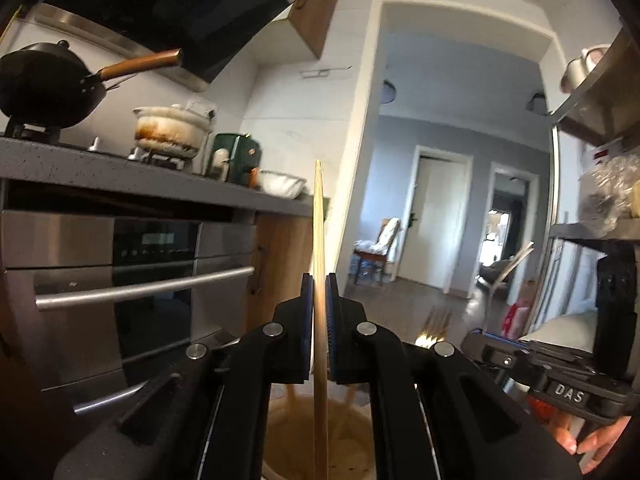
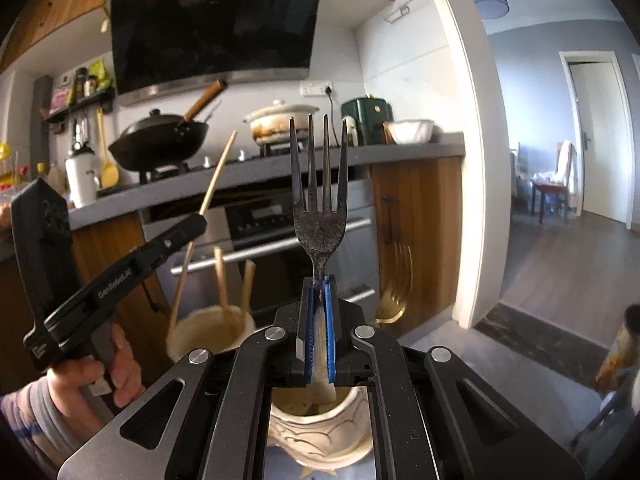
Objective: Organize utensils
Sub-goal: 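Lower the chopstick and fork into the holder's cups with both tools, then open both tools to release the chopstick and fork in the holder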
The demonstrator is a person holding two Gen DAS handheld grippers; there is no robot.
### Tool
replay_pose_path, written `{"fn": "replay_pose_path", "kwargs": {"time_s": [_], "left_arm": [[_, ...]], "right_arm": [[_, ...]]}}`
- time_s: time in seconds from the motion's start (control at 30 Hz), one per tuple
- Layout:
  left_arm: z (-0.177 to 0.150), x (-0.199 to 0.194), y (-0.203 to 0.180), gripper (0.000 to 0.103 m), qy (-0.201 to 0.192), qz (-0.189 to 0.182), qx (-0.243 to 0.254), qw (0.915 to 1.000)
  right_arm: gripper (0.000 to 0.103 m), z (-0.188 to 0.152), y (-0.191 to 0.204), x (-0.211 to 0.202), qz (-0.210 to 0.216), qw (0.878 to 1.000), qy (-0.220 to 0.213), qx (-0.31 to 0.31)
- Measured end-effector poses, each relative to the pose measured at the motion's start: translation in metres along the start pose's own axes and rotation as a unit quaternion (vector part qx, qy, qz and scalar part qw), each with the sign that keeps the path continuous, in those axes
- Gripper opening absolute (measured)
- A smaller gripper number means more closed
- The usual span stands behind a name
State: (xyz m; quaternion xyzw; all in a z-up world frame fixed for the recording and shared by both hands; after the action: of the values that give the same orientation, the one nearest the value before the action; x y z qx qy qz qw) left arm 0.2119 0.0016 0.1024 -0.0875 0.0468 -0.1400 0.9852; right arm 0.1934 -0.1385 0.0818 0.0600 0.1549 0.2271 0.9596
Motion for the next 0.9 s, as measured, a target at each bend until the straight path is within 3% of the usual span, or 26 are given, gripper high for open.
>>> {"fn": "replay_pose_path", "kwargs": {"time_s": [0.3,0.5,0.7,0.8,0.9], "left_arm": [[-0.031,-0.02,0.008,0.006,0.038,0.004,0.036,0.9986],[-0.054,-0.034,0.016,0.006,0.074,0.027,0.045,0.9959],[-0.055,-0.032,0.018,0.007,0.094,0.038,0.057,0.9932],[-0.056,-0.027,0.02,0.012,0.105,0.044,0.056,0.9919],[-0.056,-0.026,0.023,0.029,0.109,0.049,0.054,0.9914]], "right_arm": [[0.006,-0.033,-0.008,0.013,-0.003,0.999,0.042,0.011],[0.006,-0.049,-0.012,0.019,-0.01,0.998,0.061,0.026],[0.006,-0.053,-0.014,0.027,-0.024,0.996,0.074,0.039],[0.006,-0.056,-0.014,0.03,-0.029,0.995,0.08,0.044],[0.006,-0.056,-0.015,0.03,-0.033,0.995,0.078,0.043]]}}
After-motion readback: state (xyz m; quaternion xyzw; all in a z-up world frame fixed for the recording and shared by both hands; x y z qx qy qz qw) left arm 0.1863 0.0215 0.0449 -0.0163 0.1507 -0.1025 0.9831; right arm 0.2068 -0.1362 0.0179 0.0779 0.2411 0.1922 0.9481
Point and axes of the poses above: each gripper's, at about its wrist camera, not at the fingertips, and x roughly the way its jaws point, y to its left, z to its top, the point moved 7 cm from there along x, roughly the way its jaws point, and after that the axes turned 3 degrees about z, right-handed, at the moved point
